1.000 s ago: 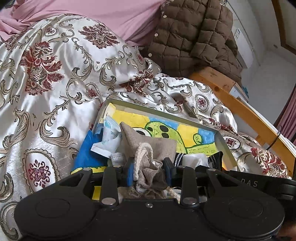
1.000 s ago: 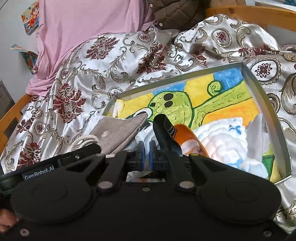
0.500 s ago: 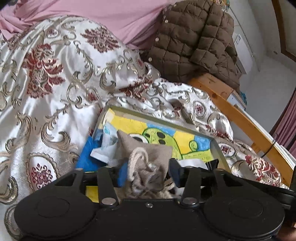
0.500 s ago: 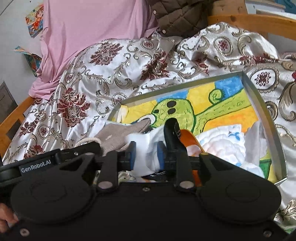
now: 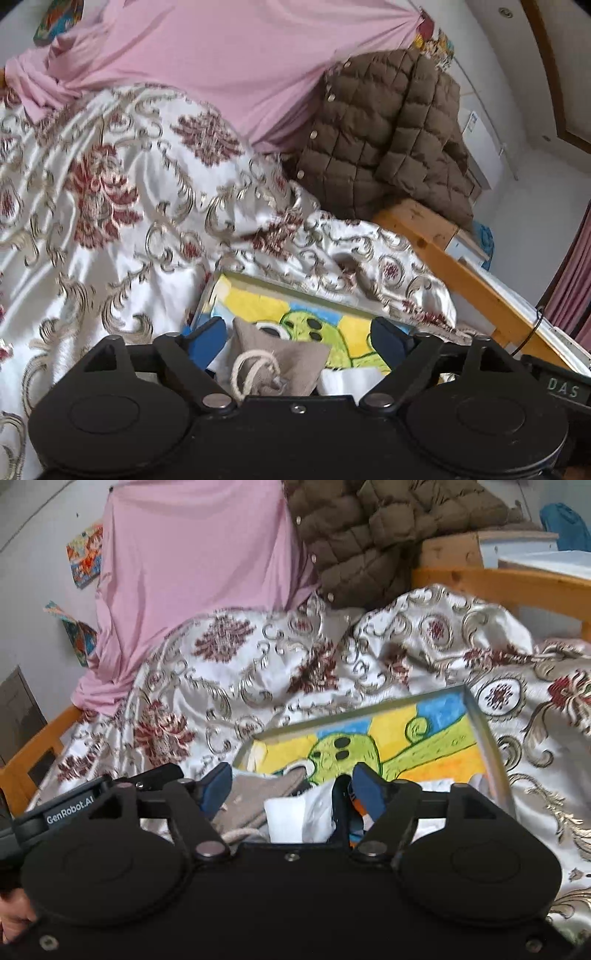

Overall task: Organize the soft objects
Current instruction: 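Carry the pouch and white cloth into the painted tray and open both tools, then lift both tools up and away from the tray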

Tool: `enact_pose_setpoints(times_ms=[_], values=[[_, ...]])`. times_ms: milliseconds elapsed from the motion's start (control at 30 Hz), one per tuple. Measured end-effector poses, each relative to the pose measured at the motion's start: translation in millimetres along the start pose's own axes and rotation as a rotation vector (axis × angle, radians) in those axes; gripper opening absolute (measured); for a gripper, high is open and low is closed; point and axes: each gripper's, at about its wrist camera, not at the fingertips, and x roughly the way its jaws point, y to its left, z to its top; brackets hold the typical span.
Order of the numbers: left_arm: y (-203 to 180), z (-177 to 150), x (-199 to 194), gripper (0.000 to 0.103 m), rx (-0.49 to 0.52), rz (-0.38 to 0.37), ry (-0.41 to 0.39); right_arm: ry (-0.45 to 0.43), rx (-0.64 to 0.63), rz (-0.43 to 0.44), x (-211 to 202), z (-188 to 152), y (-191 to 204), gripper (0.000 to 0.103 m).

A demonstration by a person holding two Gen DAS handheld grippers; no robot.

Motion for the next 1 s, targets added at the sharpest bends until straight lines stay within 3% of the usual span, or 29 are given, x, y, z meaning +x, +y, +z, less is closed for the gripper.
enact_pose_setpoints(times_ms=[167,333,667,1000], values=[[-19.7,6.6,-25.4,0.097,0.056,-0.002,-0.064,-0.054,-0.009,-0.008,-33.6,9.4,1.1,0.090],[-34.2,11.0,-49.6,0.101,0.067,-0.017,-0.103,-0.097,-0.021,-0.020,-65.7,11.5,5.9,0.102],[-56.8,1.9,-96.2,0.102,0.117,0.002,-0.152,-0.180,-0.033,-0.068,-131.4,7.4,16.4,0.102],[-68.7,-38.4,-135.3,0.102,0.140,0.046,-0.132,-0.204,-0.021,-0.136,-185.7,-18.3,10.0,0.102]])
